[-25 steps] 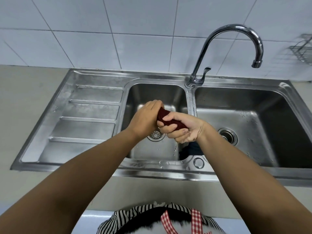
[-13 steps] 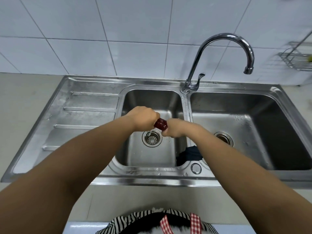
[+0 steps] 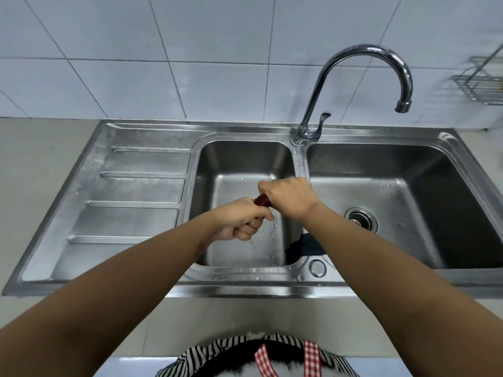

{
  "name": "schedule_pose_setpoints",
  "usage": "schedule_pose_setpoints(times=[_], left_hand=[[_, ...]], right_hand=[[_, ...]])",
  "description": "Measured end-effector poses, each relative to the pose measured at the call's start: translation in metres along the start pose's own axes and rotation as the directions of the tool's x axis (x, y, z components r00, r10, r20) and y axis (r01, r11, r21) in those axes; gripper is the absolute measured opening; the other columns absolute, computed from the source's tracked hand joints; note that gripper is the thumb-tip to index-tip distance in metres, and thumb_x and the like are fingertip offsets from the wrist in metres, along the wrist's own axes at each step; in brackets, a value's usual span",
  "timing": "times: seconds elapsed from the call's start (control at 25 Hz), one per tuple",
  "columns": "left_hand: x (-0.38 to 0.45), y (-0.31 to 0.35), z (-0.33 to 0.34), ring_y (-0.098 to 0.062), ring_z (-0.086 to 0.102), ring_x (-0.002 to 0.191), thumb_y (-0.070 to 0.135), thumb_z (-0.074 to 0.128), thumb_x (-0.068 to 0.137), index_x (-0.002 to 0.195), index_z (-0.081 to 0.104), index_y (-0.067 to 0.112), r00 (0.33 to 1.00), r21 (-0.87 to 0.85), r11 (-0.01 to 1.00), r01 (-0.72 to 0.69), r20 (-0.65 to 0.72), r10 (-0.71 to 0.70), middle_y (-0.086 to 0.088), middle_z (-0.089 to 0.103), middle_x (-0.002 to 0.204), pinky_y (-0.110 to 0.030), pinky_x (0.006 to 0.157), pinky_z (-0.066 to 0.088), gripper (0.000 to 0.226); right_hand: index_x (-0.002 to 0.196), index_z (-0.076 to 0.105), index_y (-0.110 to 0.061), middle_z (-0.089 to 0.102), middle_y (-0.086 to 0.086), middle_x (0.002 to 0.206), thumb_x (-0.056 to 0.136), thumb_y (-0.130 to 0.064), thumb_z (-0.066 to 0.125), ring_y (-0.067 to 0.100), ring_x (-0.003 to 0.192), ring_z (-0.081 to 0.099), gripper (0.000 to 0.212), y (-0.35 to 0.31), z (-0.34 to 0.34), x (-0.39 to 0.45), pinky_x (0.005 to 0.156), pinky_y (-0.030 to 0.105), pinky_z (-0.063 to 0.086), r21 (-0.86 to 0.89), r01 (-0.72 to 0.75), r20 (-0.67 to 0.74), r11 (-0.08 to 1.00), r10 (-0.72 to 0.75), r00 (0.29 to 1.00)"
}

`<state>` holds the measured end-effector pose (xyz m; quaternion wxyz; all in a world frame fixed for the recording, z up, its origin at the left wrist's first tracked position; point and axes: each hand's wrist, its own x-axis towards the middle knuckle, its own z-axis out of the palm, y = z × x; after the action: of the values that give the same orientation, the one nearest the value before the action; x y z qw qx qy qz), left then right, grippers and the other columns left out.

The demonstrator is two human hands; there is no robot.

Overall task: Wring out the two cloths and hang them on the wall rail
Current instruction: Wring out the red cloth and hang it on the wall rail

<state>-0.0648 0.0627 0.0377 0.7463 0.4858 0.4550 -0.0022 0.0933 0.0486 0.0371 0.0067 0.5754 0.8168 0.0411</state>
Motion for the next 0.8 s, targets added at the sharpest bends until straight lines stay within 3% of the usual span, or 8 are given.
schedule_pose_setpoints(times=[0.12, 0.24, 0.32, 0.4, 0.52, 0.6, 0.68, 0.8], left_hand=[[-0.007, -0.003, 0.003, -0.005, 0.021, 0.029, 0.014, 0.06, 0.086, 0.053, 0.04, 0.021, 0.992, -0.249, 0.968, -0.016, 0.116, 0.047, 0.007, 0.031, 0.039, -0.015, 0.028, 0.017, 0.038], [-0.008, -0.001, 0.003, -0.006, 0.023, 0.031, 0.014, 0.065, 0.08, 0.066, 0.044, 0.017, 0.993, -0.243, 0.963, -0.116, -0.005, 0.118, 0.005, 0.033, 0.045, -0.016, 0.029, 0.02, 0.026], [-0.007, 0.007, -0.006, -0.01, 0.035, 0.039, 0.014, 0.069, 0.076, 0.079, 0.049, 0.016, 0.972, 0.192, 0.968, -0.16, -0.14, 0.189, 0.001, 0.042, 0.057, -0.019, 0.036, 0.03, 0.02], [-0.005, 0.014, -0.02, -0.015, 0.053, 0.061, 0.02, 0.069, 0.077, 0.092, 0.05, 0.017, 0.902, 0.729, 0.684, -0.03, -0.276, 0.334, -0.001, 0.054, 0.076, -0.026, 0.053, 0.042, 0.024], [-0.004, 0.017, -0.035, -0.026, 0.057, 0.087, 0.019, 0.062, 0.082, 0.099, 0.048, 0.014, 0.786, 0.949, 0.304, 0.084, -0.251, 0.564, -0.004, 0.056, 0.094, -0.037, 0.069, 0.047, 0.022], [-0.006, 0.016, -0.043, -0.03, 0.055, 0.093, 0.018, 0.06, 0.085, 0.102, 0.052, 0.011, 0.743, 0.987, 0.14, 0.078, -0.152, 0.652, -0.009, 0.057, 0.101, -0.042, 0.074, 0.047, 0.019], [-0.01, 0.016, -0.05, -0.03, 0.055, 0.097, 0.02, 0.06, 0.086, 0.105, 0.06, 0.011, 0.693, 0.998, 0.031, 0.059, -0.063, 0.718, -0.009, 0.059, 0.105, -0.044, 0.079, 0.047, 0.022], [-0.016, 0.022, -0.051, -0.032, 0.057, 0.098, 0.015, 0.064, 0.082, 0.1, 0.065, 0.002, 0.56, 0.995, -0.07, -0.066, 0.095, 0.823, -0.013, 0.063, 0.105, -0.042, 0.084, 0.046, 0.022]], right_hand=[[0.089, 0.051, -0.017, 0.055, -0.002, 0.068, 0.092, -0.026, 0.052, 0.025, 0.057, 0.057, 0.009, -0.004, -0.002, 0.004, 0.046, 0.03, 0.033, 0.035, 0.051, -0.076, 0.998, -0.048, 0.996], [0.086, 0.045, -0.017, 0.051, -0.001, 0.067, 0.087, -0.021, 0.053, 0.028, 0.06, 0.06, 0.01, -0.003, -0.007, 0.011, 0.048, 0.03, 0.036, 0.075, -0.015, -0.078, 0.997, 0.021, 0.997], [0.085, 0.036, -0.018, 0.059, 0.006, 0.074, 0.084, -0.019, 0.055, 0.035, 0.07, 0.062, 0.019, -0.002, -0.01, 0.014, 0.054, 0.033, 0.038, 0.147, -0.168, 0.027, 0.975, 0.166, 0.986], [0.09, 0.037, -0.017, 0.059, 0.009, 0.084, 0.082, -0.024, 0.063, 0.031, 0.076, 0.059, 0.027, -0.006, -0.012, 0.013, 0.06, 0.032, 0.04, 0.315, -0.359, 0.271, 0.878, 0.279, 0.921], [0.1, 0.049, -0.011, 0.053, 0.0, 0.079, 0.08, -0.035, 0.072, 0.014, 0.066, 0.053, 0.038, -0.015, -0.017, 0.007, 0.059, 0.027, 0.046, 0.695, -0.639, 0.68, 0.328, -0.011, 0.734], [0.114, 0.056, -0.01, 0.063, 0.004, 0.099, 0.089, -0.04, 0.063, 0.014, 0.082, 0.061, 0.039, -0.012, -0.021, 0.002, 0.078, 0.031, 0.055, 0.66, -0.747, 0.723, -0.075, -0.207, 0.659], [0.128, 0.051, -0.001, 0.058, 0.019, 0.127, 0.094, -0.034, 0.056, 0.026, 0.103, 0.062, 0.047, -0.006, -0.024, -0.002, 0.095, 0.039, 0.053, 0.633, -0.746, 0.695, -0.209, -0.271, 0.666], [0.123, 0.054, -0.002, 0.063, 0.021, 0.117, 0.087, -0.029, 0.062, 0.03, 0.103, 0.064, 0.046, -0.012, -0.025, -0.007, 0.099, 0.043, 0.049, 0.63, -0.686, 0.621, -0.364, -0.295, 0.726]])
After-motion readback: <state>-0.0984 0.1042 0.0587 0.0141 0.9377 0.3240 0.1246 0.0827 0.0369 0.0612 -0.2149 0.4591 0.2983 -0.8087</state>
